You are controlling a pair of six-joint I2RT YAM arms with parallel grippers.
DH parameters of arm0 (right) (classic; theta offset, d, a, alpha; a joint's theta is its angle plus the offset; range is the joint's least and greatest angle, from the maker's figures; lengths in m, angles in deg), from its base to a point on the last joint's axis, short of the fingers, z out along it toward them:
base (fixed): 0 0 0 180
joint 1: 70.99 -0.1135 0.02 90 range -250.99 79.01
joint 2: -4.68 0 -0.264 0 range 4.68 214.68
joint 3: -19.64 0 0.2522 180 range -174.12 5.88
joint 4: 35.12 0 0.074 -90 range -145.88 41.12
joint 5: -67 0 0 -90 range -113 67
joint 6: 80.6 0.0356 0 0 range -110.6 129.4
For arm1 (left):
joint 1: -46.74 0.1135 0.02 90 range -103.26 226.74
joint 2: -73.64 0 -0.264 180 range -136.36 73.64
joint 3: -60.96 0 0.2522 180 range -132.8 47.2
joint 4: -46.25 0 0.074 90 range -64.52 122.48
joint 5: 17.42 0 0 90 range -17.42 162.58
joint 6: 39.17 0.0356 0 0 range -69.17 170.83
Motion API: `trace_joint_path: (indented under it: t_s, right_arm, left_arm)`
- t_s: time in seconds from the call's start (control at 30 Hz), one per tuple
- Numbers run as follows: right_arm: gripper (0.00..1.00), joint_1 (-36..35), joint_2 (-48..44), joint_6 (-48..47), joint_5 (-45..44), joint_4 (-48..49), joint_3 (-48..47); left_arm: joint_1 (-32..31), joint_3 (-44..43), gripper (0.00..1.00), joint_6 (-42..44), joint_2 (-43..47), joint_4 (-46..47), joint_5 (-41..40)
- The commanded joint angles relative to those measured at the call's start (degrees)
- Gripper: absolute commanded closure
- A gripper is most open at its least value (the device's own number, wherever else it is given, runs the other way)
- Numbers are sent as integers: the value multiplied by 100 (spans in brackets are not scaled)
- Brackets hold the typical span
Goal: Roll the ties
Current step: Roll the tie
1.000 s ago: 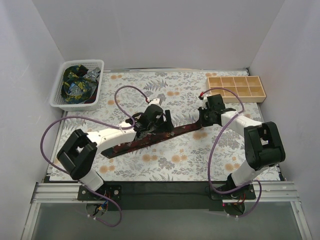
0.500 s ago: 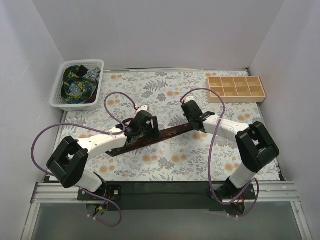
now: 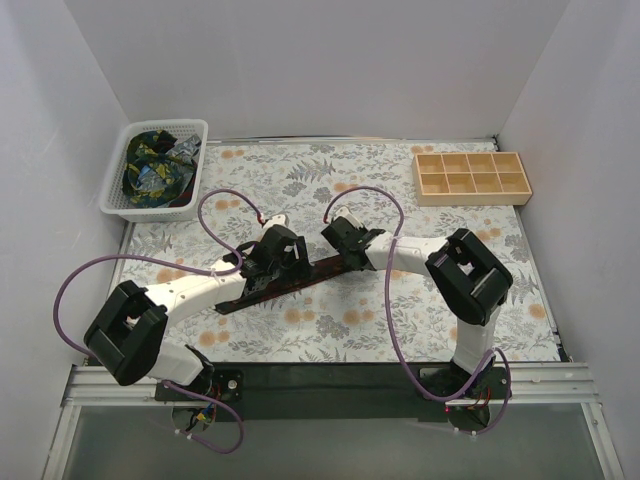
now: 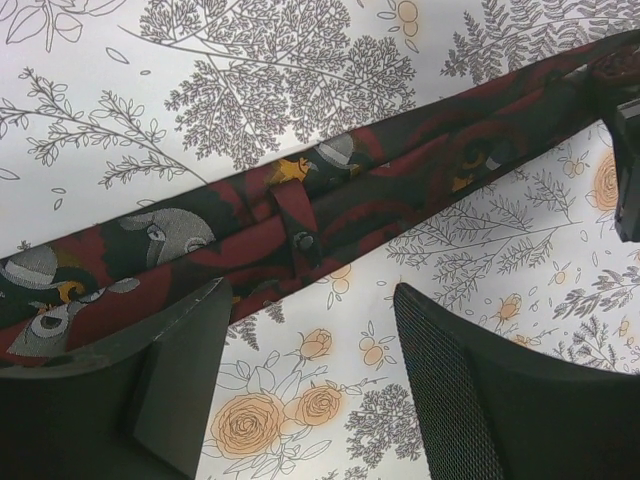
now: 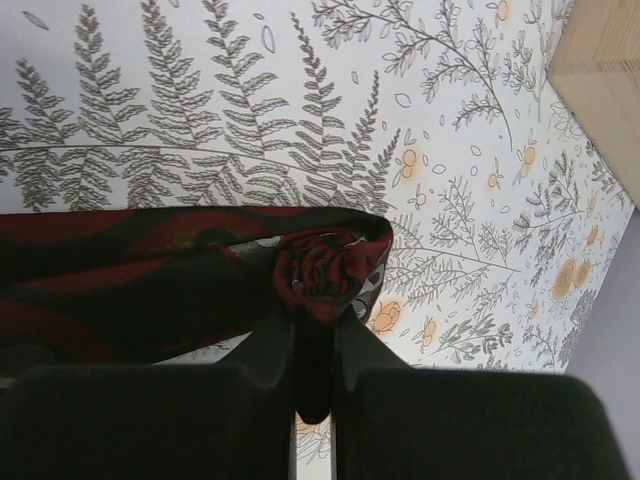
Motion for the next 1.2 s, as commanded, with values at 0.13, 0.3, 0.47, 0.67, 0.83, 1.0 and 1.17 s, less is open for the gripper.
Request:
trace_joint_path:
  t_s: [0.13,0.3,0.47,0.67,0.83,1.0,1.17]
  right_arm:
    - [89,-70,316,107,825,-226,-282]
    - [73,-61,369,36,1256,-392,-432]
    - [60,-70,299,36,1432,-612,-625]
    - [54,-70,203,-122,1625,-867,-810]
    - [53,-70,115,-104,1784,-955,-924]
    - [52,-61,0,-69,1968,-1043,-1038]
    - [45,-43,-52,-61,2047,-1043,-1179]
  left_arm:
    - [34,103,40,-85,262,11,-44]
    - [34,103,40,-85,262,28,44]
    - [34,68,40,-68,253,46,132]
    - [34,-2,39,-41,244,46,193]
    - [34,-55,39,-6,262,37,203]
    - [34,-90,36,29,288,37,229]
    - [34,-143,32,178,297,37,237]
